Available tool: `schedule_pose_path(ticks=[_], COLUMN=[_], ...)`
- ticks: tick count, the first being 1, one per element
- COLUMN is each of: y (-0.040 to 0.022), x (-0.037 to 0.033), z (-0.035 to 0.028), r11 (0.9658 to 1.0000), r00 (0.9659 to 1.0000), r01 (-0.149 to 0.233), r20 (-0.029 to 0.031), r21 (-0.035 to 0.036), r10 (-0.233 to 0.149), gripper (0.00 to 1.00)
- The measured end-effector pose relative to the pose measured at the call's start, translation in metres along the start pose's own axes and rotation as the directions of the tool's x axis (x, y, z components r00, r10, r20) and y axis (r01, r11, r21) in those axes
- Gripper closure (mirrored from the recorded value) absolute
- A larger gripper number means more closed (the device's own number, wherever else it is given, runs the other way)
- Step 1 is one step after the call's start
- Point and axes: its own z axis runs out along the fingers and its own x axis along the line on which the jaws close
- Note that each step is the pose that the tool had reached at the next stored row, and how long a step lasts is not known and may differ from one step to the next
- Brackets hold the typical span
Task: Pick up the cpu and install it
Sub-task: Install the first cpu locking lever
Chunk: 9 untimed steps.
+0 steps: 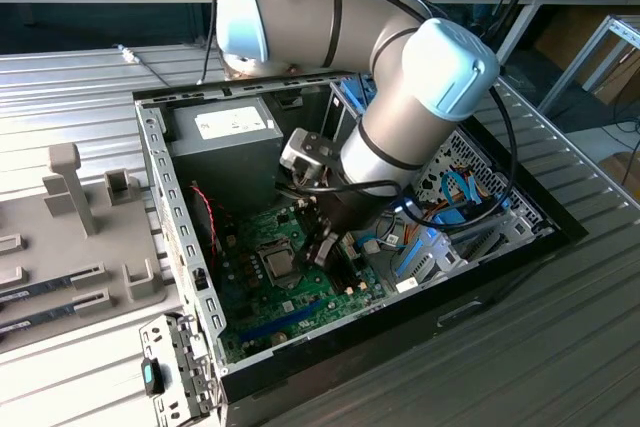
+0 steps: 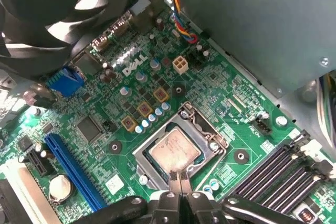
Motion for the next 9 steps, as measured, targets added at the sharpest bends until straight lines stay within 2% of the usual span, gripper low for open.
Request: schedule_pose_path(ticks=[2,3,4,9], y=[0.0003,0.0024,0.0054,0.0061], x=[0.0002,0.0009,0.0001,0.0002], z=[-0.0018,-0.0102,-0.0177,-0.0193], r11=[1.0000,0.9997,0.9996,0.9995], r00=[1.0000,0.9996,0.9994,0.9994], r01=[0.001,0.009,0.011,0.012], r20=[0.0040,0.0277,0.0315,0.0327], r21=[-0.0036,-0.0243,-0.0276,-0.0286], r10=[-0.001,-0.009,-0.010,-0.011], gripper=[0.89,0.89,0.89,0.89])
